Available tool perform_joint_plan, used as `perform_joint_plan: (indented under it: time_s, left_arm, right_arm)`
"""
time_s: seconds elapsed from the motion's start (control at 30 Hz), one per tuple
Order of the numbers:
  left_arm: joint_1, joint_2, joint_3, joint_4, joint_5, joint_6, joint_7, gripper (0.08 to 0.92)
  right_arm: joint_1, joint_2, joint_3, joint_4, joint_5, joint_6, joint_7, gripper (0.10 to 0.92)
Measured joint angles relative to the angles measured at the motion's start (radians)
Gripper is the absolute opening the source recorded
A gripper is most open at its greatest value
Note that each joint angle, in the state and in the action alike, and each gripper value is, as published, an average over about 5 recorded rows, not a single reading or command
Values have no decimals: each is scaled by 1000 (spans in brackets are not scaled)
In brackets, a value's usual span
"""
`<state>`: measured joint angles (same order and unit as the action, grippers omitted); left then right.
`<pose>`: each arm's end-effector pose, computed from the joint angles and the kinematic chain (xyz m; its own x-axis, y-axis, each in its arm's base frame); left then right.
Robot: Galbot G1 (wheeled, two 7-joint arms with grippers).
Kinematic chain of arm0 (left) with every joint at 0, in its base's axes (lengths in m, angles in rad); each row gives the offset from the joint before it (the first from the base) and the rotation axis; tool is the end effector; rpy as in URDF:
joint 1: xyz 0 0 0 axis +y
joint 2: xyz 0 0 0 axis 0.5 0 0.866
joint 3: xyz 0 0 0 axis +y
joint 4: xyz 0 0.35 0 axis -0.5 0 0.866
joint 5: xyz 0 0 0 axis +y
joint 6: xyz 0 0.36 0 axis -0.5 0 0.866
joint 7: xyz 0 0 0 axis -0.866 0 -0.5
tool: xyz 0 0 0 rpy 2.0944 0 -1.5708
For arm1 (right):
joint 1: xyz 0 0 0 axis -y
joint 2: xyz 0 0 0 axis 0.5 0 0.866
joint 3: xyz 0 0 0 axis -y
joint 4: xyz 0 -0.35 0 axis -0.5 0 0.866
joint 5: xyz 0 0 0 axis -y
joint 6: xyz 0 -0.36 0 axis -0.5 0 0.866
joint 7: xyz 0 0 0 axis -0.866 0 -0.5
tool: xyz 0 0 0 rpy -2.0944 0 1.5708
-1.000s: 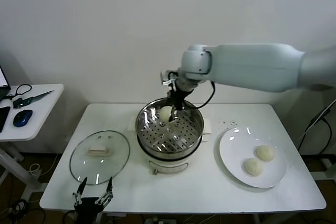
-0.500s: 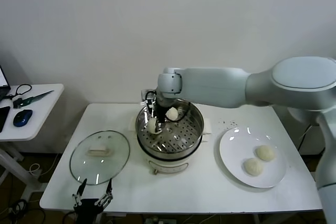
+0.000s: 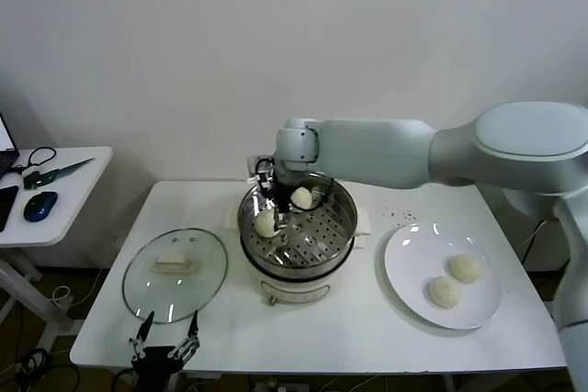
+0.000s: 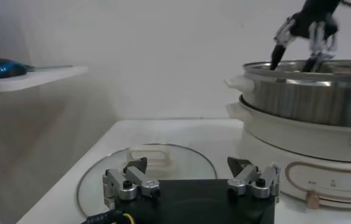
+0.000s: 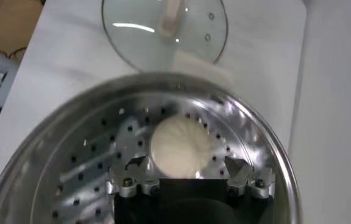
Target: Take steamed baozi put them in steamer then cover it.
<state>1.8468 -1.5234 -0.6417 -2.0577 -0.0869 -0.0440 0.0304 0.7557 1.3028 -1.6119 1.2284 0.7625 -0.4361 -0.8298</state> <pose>0.0914 0.0461 -0.3517 -0.9646 -0.0510 0.2589 -0.0456 0.9986 0.0269 0.5574 0.1515 -0.0547 -0.1969 -0.1968 0.9605 -0.9422 -0.2328 -0.2408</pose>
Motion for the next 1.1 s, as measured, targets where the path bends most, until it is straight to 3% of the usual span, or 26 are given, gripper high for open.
perform_joint_plan:
  time_s: [0.33, 0.63, 1.1]
  left_arm:
    - [-2, 2, -3, 7, 2, -6, 0, 823]
    - [-6, -4, -6, 7, 4, -1, 0, 823]
    - [10, -14, -21, 0, 5, 3, 1, 823]
  right_arm:
    - [163, -334, -146, 199, -117, 96, -104, 823]
    - [42, -606, -120, 254, -299, 118, -117, 823]
    - [-297, -744, 101, 200, -491, 123, -114, 823]
